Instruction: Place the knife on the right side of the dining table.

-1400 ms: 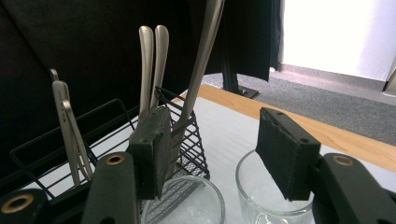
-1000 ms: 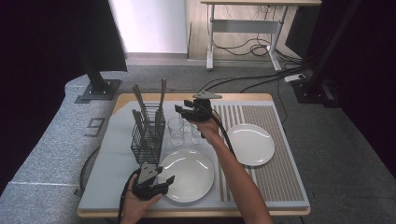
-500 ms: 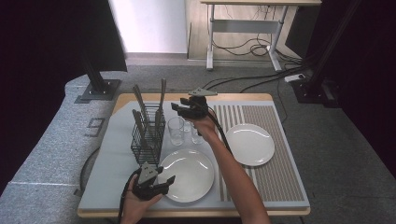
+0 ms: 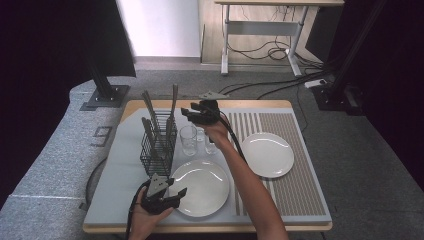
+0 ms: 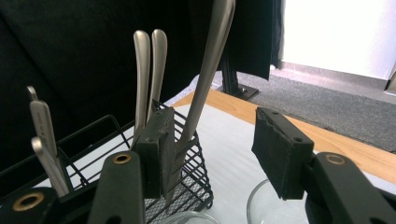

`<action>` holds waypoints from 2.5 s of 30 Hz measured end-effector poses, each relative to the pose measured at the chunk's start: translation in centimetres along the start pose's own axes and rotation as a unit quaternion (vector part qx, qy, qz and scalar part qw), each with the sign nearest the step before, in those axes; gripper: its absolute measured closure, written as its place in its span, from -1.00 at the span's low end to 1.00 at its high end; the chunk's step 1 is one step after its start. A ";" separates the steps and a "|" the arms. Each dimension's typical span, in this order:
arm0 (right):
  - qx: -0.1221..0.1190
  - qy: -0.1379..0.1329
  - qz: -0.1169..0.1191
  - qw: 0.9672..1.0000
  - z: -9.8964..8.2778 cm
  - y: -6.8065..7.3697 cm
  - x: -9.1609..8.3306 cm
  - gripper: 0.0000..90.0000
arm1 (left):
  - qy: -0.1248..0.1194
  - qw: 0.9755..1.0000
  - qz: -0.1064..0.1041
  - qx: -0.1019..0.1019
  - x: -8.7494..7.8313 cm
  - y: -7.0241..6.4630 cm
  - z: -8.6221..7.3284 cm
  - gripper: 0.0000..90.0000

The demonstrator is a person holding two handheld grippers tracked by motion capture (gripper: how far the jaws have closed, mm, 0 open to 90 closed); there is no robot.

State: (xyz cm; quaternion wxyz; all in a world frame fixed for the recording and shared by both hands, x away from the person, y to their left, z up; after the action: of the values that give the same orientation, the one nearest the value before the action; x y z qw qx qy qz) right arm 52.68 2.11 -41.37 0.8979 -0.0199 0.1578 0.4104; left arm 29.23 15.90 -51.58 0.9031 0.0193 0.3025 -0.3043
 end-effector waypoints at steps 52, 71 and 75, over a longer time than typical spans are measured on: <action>0.010 0.012 0.004 1.000 0.6 0.3 3.4 0.09 | 0.003 1.000 -0.003 0.002 0.2 -0.1 -0.1 -0.14; 0.012 0.023 0.000 1.000 1.1 -0.2 5.4 0.11 | 0.002 1.000 0.007 0.003 -0.3 0.3 0.1 -0.14; 0.020 0.023 0.004 1.000 1.3 -0.4 5.8 0.14 | 0.004 1.000 0.011 0.003 -0.4 0.5 0.0 -0.14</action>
State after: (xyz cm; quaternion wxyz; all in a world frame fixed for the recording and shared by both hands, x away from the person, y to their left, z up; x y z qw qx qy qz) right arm 56.89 6.31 -41.91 0.8927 -0.0111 0.1866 0.4101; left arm 29.30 16.50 -51.45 0.9049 0.0269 0.3051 -0.2956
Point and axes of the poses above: each handheld gripper's, and its own axes: x roughly forward along the jaws, z roughly out of its top, y roughly to its left, the point moved 4 cm from there along x, roughly forward along the jaws, and after that the axes turned 6 degrees about -x, right-handed, at the moved point
